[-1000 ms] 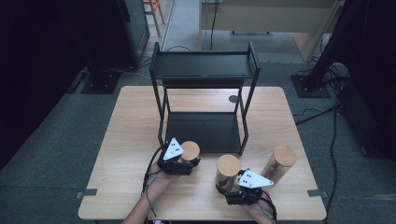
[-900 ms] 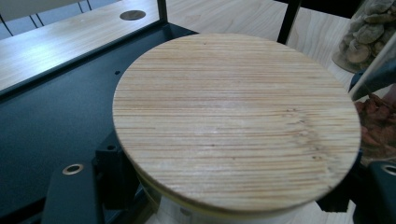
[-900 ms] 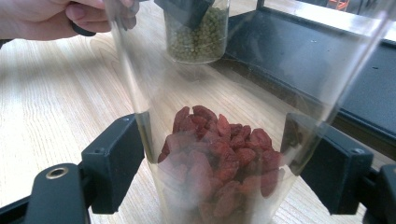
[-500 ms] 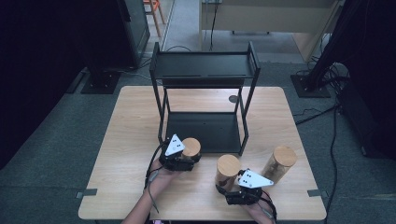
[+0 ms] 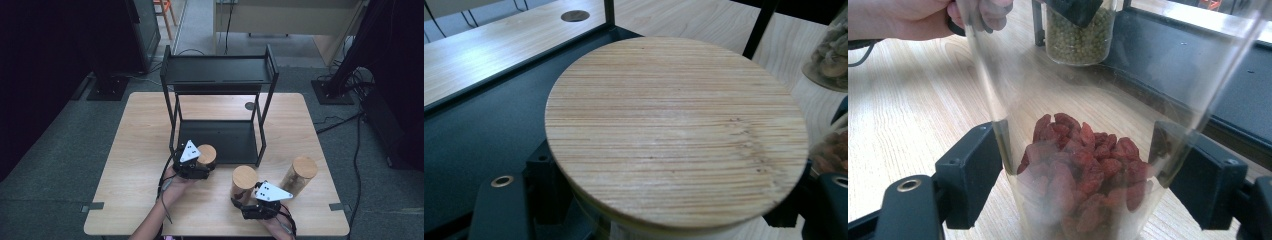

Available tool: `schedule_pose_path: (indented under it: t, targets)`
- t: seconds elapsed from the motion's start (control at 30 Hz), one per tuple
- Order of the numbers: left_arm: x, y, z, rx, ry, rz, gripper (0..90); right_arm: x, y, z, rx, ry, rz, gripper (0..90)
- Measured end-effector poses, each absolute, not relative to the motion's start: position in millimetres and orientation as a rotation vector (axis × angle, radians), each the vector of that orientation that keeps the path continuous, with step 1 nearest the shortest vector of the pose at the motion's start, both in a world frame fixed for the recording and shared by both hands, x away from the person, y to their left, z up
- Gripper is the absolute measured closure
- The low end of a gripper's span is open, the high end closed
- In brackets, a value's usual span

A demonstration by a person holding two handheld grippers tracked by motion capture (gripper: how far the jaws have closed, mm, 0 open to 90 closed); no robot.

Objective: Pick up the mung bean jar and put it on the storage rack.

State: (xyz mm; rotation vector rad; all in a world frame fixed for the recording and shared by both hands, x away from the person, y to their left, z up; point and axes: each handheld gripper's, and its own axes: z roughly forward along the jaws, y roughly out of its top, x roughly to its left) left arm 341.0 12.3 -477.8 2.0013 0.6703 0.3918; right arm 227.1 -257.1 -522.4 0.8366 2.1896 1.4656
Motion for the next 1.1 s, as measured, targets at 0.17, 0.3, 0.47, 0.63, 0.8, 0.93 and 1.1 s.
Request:
schedule_pose_path:
  t: [0.17, 0.3, 0.47, 0.63, 0.8, 0.93, 1.1]
  targets:
    - [345, 10, -477, 2.001, 0.675, 0.375, 25.7, 227, -257, -522, 0.838, 2.191, 1.466, 19.9]
    - [348, 7, -477, 2.003, 0.671, 0.384, 25.7, 227, -257, -522, 0.838, 2.191, 1.467, 19.9]
    - [352, 4, -478, 1.993, 0.69, 0.391, 25.7, 228, -258, -522, 0.838, 2.191, 1.469, 19.9]
    - [356, 3, -478, 1.995, 0.694, 0.397, 25.7, 228, -258, -522, 0.839, 2.192, 1.47, 19.9]
    - [361, 2, -477, 1.994, 0.699, 0.407, 25.7, 228, -258, -522, 0.84, 2.192, 1.47, 20.0]
    - [364, 1, -477, 1.997, 0.708, 0.415, 25.7, 228, -258, -522, 0.84, 2.192, 1.47, 19.9]
    - [367, 0, -477, 1.993, 0.722, 0.421, 25.7, 228, -258, -522, 0.84, 2.192, 1.47, 19.9]
